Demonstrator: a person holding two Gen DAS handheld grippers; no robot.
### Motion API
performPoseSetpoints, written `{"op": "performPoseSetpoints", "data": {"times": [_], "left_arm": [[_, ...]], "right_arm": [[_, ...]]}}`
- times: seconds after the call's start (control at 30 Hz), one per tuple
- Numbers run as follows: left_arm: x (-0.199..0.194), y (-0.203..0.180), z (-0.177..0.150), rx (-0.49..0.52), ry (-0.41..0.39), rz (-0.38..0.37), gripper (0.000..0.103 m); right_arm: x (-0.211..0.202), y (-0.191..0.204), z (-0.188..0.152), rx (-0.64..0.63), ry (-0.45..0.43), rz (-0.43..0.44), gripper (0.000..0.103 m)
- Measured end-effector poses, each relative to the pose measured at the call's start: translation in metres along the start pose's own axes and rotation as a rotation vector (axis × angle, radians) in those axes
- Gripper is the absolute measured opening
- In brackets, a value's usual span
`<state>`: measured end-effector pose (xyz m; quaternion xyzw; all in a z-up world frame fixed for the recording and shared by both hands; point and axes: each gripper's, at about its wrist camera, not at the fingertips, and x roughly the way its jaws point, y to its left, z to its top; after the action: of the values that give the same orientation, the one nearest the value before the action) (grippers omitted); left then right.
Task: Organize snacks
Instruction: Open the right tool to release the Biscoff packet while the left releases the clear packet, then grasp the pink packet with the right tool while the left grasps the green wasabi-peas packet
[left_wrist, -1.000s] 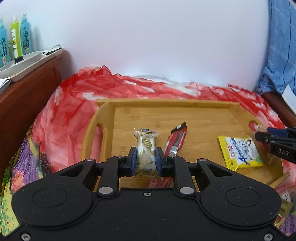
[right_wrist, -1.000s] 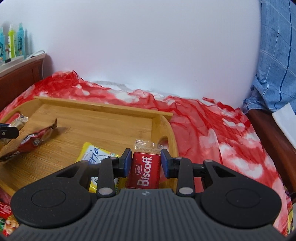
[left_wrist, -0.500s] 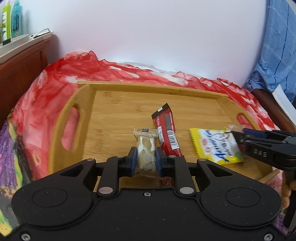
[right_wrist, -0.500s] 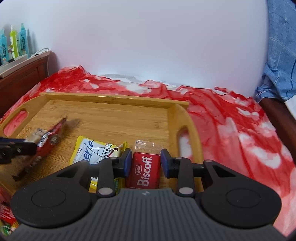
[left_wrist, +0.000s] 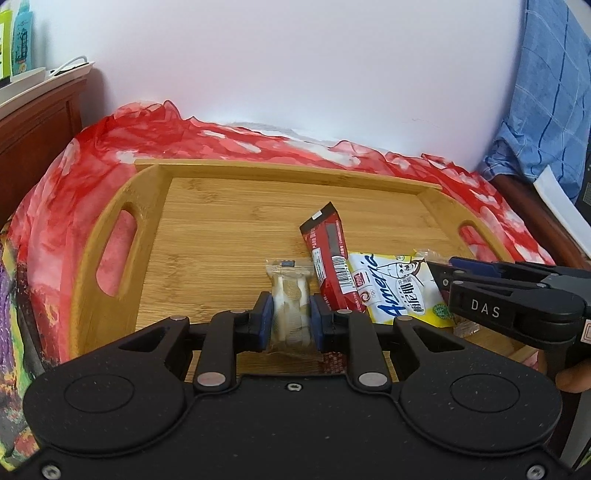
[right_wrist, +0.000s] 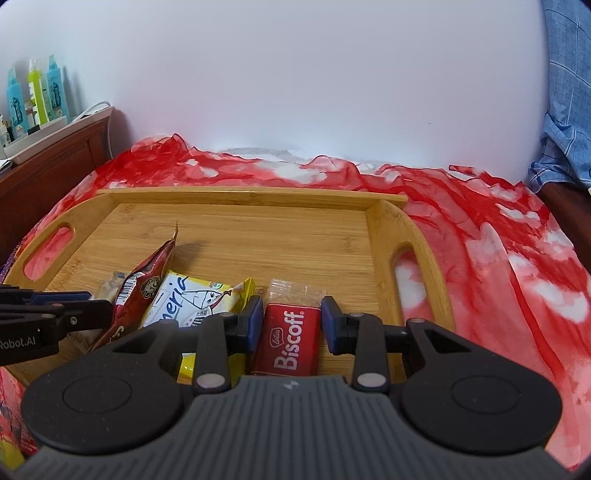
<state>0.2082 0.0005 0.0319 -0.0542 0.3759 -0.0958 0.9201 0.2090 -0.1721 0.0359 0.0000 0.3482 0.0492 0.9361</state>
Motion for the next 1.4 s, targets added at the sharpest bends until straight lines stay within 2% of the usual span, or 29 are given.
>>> {"op": "performPoseSetpoints", "data": {"times": [0.1,0.17,0.23,0.27,0.37,0.43,0.53,0.73,0.9,1.0,1.2,1.4], "left_arm": [[-0.001,-0.003,-0.001,0.011,-0.001,0.008,0.021],[-0.002,-0.005,-0.001,0.011,0.003,0.012,0.024],[-0.004,-0.005,-0.001,0.004,0.004,0.016,0.037],[-0.007,-0.004,0.000,0.001,-0.004,0.018,0.041],[-0.018,-0.004,0.001,0.008,-0.032,0.031,0.054],[-0.026,-0.004,0.001,0.011,-0.046,0.036,0.067],[-0.041,-0.003,-0.002,0.010,-0.073,0.023,0.082],[-0.074,-0.003,-0.015,0.018,-0.130,0.018,0.095],[-0.096,-0.004,-0.034,0.006,-0.156,0.022,0.103],[-0.108,-0.008,-0.049,0.019,-0.188,0.049,0.103],[-0.123,-0.009,-0.078,0.008,-0.193,0.041,0.103],[-0.131,-0.015,-0.101,0.020,-0.184,0.022,0.103]], "right_arm": [[0.000,0.000,0.000,0.001,-0.002,-0.001,0.040],[0.000,0.000,-0.001,0.005,-0.003,-0.002,0.048],[-0.003,-0.002,-0.001,0.023,-0.010,-0.002,0.049],[-0.006,-0.003,-0.001,0.028,-0.018,0.000,0.055],[-0.016,-0.007,0.001,0.019,-0.040,-0.002,0.058],[-0.025,-0.009,0.003,0.015,-0.051,-0.002,0.061],[-0.042,-0.015,0.002,0.025,-0.078,0.015,0.068],[-0.075,-0.022,-0.013,0.009,-0.113,0.039,0.079],[-0.098,-0.027,-0.032,-0.017,-0.144,0.054,0.086],[-0.110,-0.028,-0.043,-0.038,-0.159,0.066,0.089],[-0.125,-0.030,-0.063,-0.085,-0.178,0.084,0.090],[-0.127,-0.029,-0.079,-0.115,-0.148,0.099,0.076]]}}
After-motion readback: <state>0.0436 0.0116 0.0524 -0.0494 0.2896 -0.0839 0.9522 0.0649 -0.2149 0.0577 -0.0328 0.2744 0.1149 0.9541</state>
